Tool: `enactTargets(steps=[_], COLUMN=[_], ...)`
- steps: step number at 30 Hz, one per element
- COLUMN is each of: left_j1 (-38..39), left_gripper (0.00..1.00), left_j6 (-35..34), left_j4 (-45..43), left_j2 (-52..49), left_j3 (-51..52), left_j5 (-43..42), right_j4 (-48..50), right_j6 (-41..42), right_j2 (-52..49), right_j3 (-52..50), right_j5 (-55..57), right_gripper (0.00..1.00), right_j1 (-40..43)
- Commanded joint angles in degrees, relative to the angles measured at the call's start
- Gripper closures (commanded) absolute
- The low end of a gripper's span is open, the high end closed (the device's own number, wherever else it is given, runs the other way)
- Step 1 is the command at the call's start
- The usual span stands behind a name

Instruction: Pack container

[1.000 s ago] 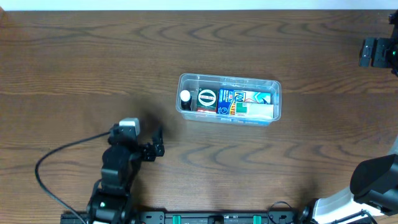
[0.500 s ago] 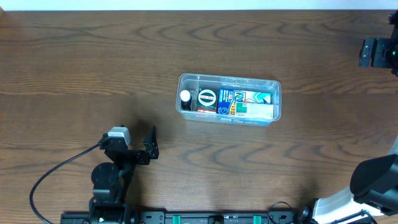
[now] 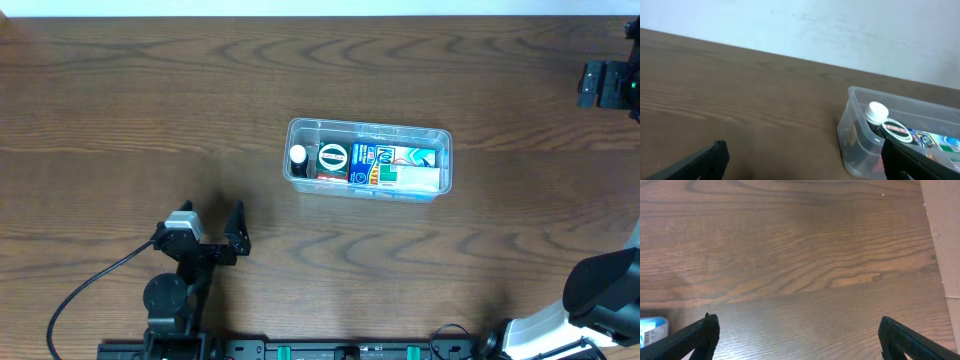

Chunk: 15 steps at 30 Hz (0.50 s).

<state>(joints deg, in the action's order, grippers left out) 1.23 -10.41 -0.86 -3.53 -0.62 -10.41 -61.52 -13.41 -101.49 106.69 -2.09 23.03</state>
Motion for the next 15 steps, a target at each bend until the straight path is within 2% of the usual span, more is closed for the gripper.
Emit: enactTargets(steps=[1,7,15], left_j1=[-0.37,-0.35,-0.35], left_gripper=[0.02,0.02,0.02], left_j6=[1.29,3.58,4.46], left_j4=[-0.04,4.15,4.22], left_j2=[1.36,3.45,3.45], left_j3=[0.42,0.42,0.42], left_j5=[-0.48,0.98,1.53], right_j4=[0.00,0.00,0.00], right_j6=[0.70,0.70,0.70], right_j2=[0.17,0.15,0.17], right_j3=[-0.07,-0.07,-0.07], right_j5=[-0.04,-0.04,-0.04], right_gripper=[0.01,0.01,0.01], right_j1=[0.26,0.26,0.26])
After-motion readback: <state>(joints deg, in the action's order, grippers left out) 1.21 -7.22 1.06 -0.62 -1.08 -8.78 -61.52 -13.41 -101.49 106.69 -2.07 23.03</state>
